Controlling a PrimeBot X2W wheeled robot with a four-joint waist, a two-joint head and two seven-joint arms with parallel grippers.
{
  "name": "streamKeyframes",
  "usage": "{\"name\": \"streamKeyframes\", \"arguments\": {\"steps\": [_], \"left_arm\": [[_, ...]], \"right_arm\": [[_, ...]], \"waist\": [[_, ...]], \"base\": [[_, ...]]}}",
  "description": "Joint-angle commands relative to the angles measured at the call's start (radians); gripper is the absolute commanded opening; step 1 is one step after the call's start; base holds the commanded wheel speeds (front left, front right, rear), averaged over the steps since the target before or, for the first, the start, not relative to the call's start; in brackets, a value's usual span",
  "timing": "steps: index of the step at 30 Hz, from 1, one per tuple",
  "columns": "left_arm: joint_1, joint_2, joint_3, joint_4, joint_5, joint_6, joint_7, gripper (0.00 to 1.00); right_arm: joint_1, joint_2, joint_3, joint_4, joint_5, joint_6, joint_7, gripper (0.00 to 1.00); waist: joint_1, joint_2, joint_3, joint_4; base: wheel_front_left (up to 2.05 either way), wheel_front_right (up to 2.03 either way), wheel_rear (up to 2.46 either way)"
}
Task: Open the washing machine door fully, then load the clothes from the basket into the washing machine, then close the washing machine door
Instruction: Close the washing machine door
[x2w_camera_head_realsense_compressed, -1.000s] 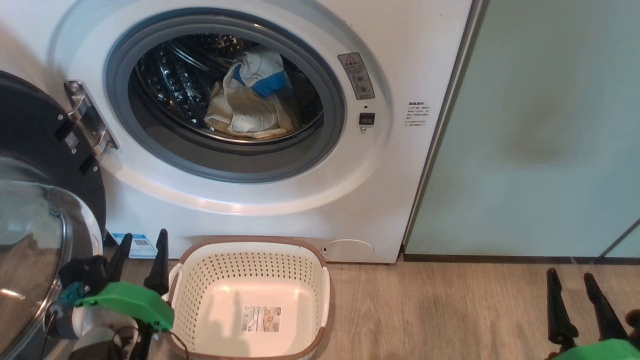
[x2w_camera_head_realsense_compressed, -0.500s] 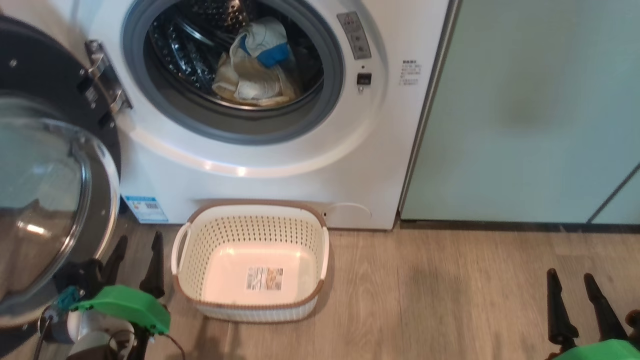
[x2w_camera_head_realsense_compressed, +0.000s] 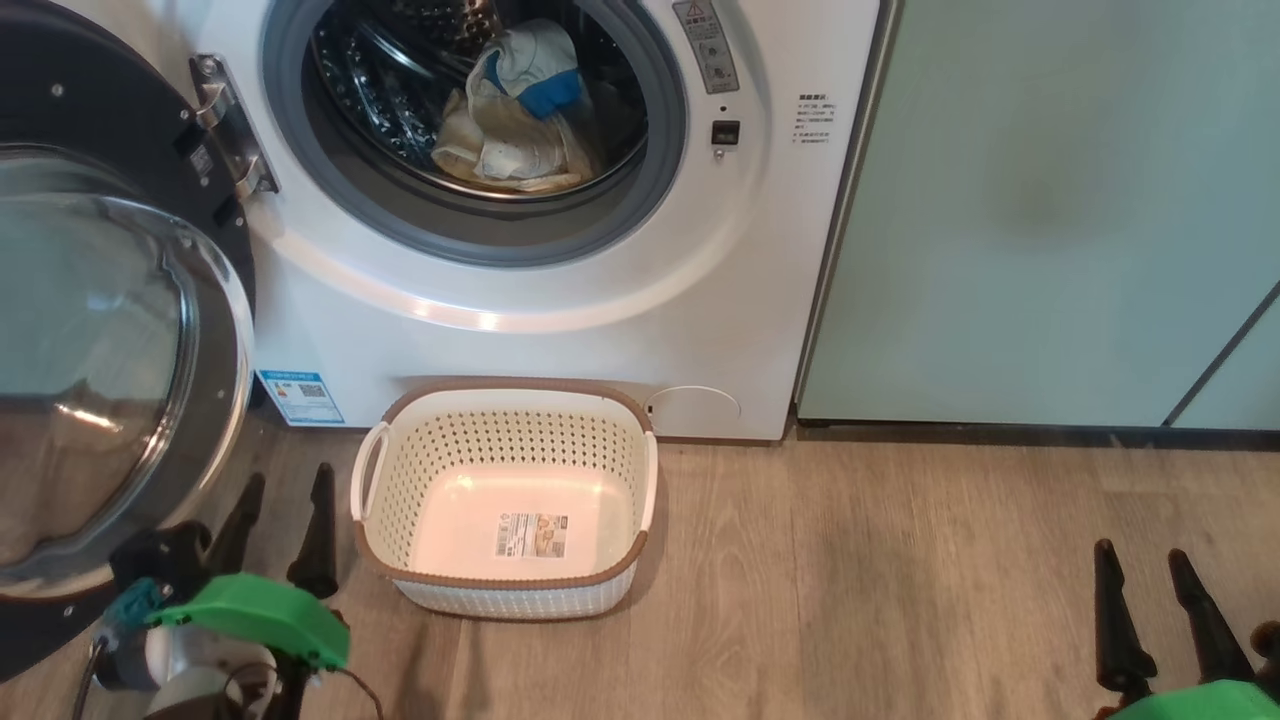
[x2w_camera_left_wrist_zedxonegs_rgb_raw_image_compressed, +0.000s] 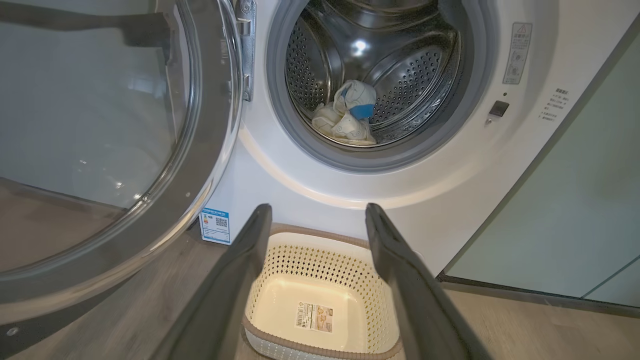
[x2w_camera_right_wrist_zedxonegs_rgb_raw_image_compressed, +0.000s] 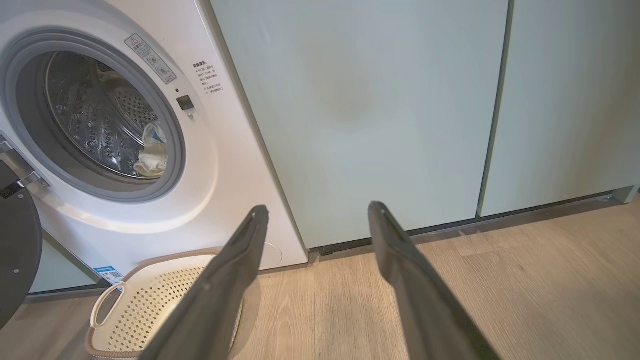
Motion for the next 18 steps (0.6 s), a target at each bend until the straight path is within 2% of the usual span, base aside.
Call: {"name": "streamKeyframes", "arguments": {"steps": [1,9,18], "left_arm": [[-0.021,0.018,0.027,-0.034,-0.003,-0.001,-0.006,1.00],[-0.014,0.013,0.027,-0.039,0.000,-0.001,-0.006,1.00],[-0.018,0.002,0.028,-0.029,0.018,0.002,-0.006,1.00]], "right_arm": [[-0.021,-0.017,0.017,-0.029,-0.004,0.004,-0.007,1.00],[-0.017,-0.013,0.015,-0.031,-0.006,0.004,-0.007,1.00],[-0.019,-0.005,0.028,-0.030,-0.003,0.004,-0.007,1.00]], "waist": [[0.0000,0.0000,-0.001,0.002],[0.0000,0.0000,-0.005,0.032],[0.0000,0.0000,-0.003,0.123]], "base": [[0.00,0.00,0.00],[0.00,0.00,0.00],[0.00,0.00,0.00]]}}
